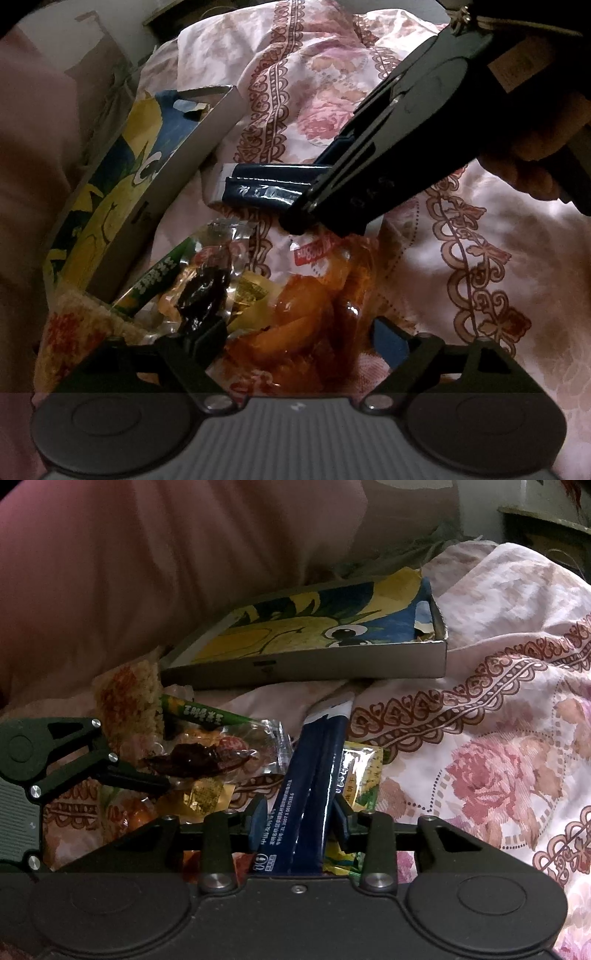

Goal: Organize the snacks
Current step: 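Lift the dark blue packet with the right gripper out of the pile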

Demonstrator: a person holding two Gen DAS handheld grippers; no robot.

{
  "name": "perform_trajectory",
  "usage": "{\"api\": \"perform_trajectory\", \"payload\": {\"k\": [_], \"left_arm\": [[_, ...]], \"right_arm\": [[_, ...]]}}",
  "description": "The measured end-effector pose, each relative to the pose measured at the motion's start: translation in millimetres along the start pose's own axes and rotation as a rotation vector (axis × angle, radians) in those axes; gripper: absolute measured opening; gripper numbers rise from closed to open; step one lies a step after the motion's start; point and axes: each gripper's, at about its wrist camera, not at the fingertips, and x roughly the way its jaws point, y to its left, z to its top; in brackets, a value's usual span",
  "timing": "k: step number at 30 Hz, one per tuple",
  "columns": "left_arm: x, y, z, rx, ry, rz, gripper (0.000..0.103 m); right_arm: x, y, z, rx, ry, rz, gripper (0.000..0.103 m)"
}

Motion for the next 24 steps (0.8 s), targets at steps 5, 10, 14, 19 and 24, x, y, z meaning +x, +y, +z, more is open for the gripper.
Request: {"api": "perform_trajectory", "payload": {"k": [5,10,14,19,24], "left_arm": [[-2,-3,0,0.007,-0.007,0.015,0.085],[-4,-4,-1,0.009,-0.015,0.023,0.083],[-5,-5,-2,0.004,-0.018,0.024,0.082],[-9,-6,-5,-0.007,-0.035,0.040,0.076],[-18,-8,-11,-0.059,-0.055,0.079,0.070]], "right_arm": [[1,0,-1,-0.004,-0.004,-0.003,0.050],[1,1,-1,-0.010,-0.008,-0.010,0.051],[1,3,-2,-0.020,-0.012,-0.019,0.050],[0,4,-3,-0.030,-0.017,-0.028,0.042],[-3,6,-4,-0.028,-0.014,-0.026,0.038]]}}
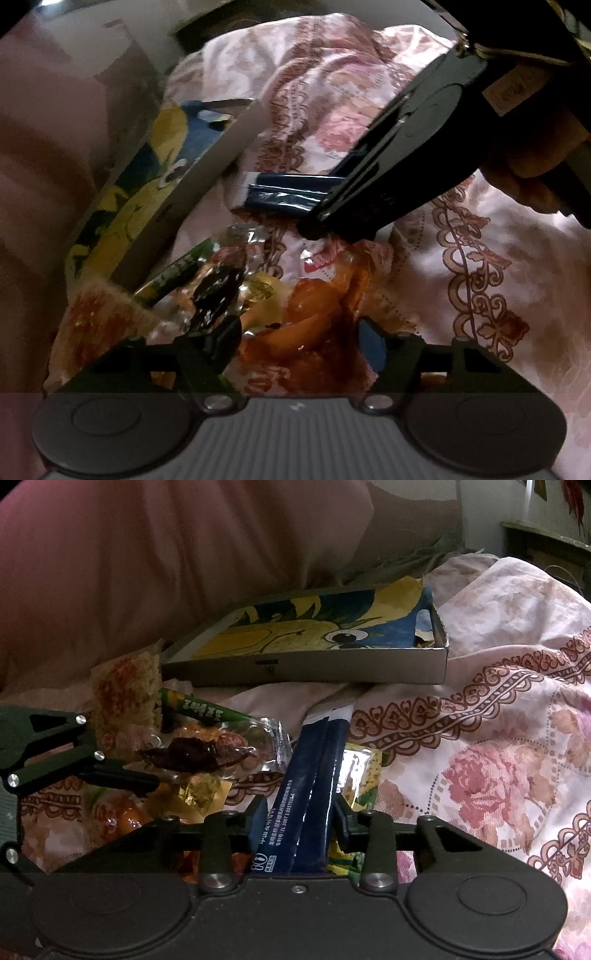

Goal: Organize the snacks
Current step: 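Lift the dark blue packet with the right gripper out of the pile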

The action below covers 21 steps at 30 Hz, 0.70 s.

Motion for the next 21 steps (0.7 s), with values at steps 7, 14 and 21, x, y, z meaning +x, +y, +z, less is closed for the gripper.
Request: {"api": "perform_trajectory", "payload": {"k": [7,14,21], "left_arm": [[-11,1,-8,-0.118,-0.008,0.060,0.065],[-22,1,-11,-0.254,0.032,0.090,0.065],[-24,21,-16,-0.478,0.107,0.006,0.064]], "right_arm": [[-5,3,-2,-0.011,0.010,0.010,0.036],[-14,4,-4,-0.011,0.011,0.012,0.036],[-24,4,-4,-0.003,0.004,0.042,0.034]]}}
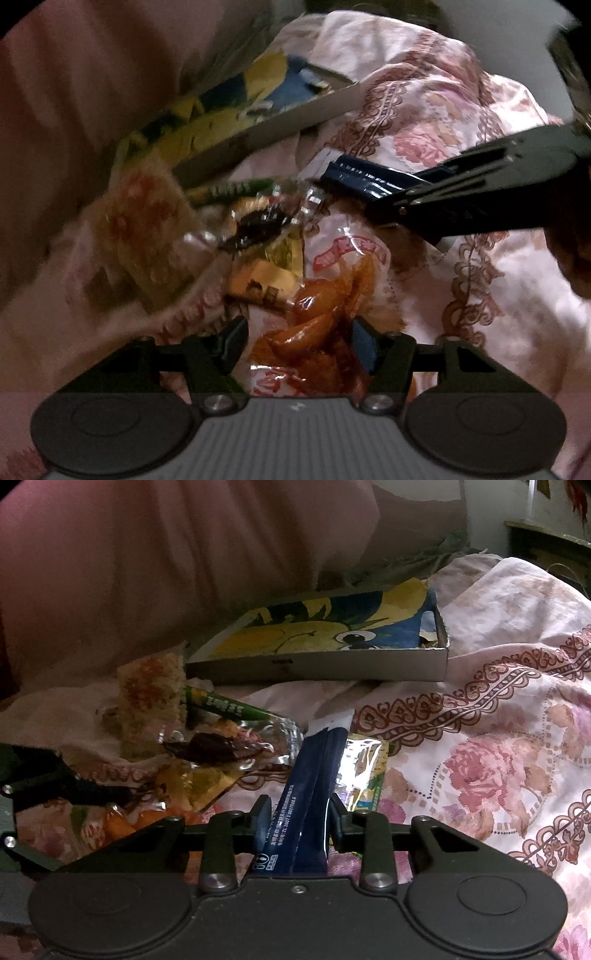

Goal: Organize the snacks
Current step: 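Lift the dark blue packet with the right gripper out of the pile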

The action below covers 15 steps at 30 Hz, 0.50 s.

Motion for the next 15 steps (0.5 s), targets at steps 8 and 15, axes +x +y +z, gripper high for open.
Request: {"api": "perform_trajectory", "payload": {"k": [8,15], "left_arm": [[16,4,6,0.026,0.074,-0.034,0.071],[22,0,7,0.033,0.088,-0.036,0.069]], "right_arm": [[11,-1,-3,-0.022,0.032,-0.018,0.036],[26,3,1,-0.050,0.000,-0.039,0.039]]}}
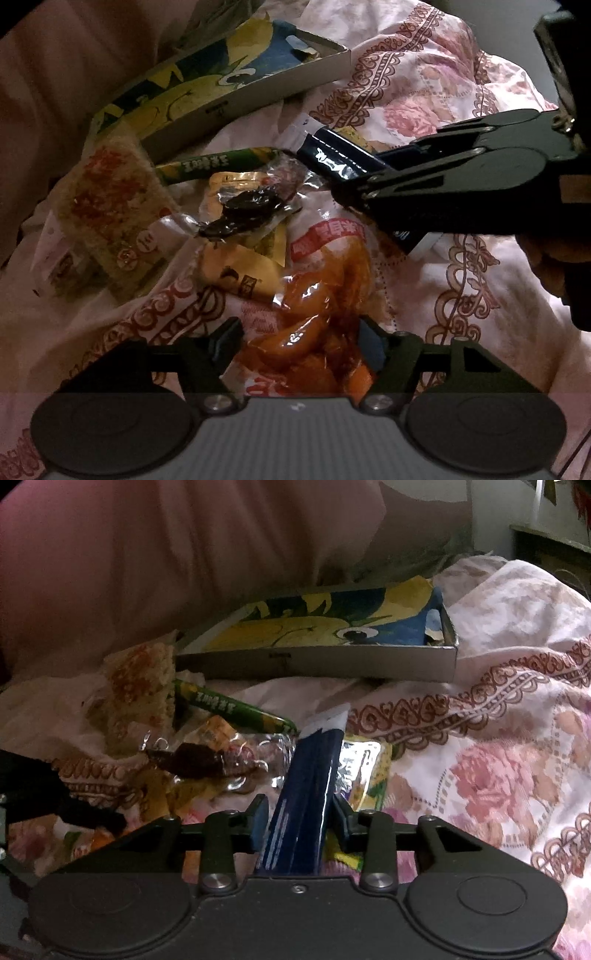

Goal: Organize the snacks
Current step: 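Lift the dark blue packet with the right gripper out of the pile, then carry the dark blue packet into the cartoon-printed tray and open the right gripper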

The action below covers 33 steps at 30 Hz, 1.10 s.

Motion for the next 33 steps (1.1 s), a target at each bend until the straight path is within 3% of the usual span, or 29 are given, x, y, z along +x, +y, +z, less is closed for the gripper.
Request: {"api": "perform_trajectory", "payload": {"k": [8,14,24,33], "left_arm": [[-7,-3,5,-0.034,0.031,0.037,0.062],[-17,4,7,-0.127,0.042,-0.020,0.061],[-38,13,2,-0.221,-0.020,-0.096,0.061],[-49,16,26,-0.245,-0.122,-0.050,0.061]], "right_arm": [[-5,15,-4,-0.100,-0.004,-0.050,0.026],[-18,17,-6,-0.124,-0.014,-0.064,0.024],[-42,4,-3,-0.020,-0.036,-0.035,0.023],[-52,-4,4,0.004,-0.123,-0.024,0.022]]}}
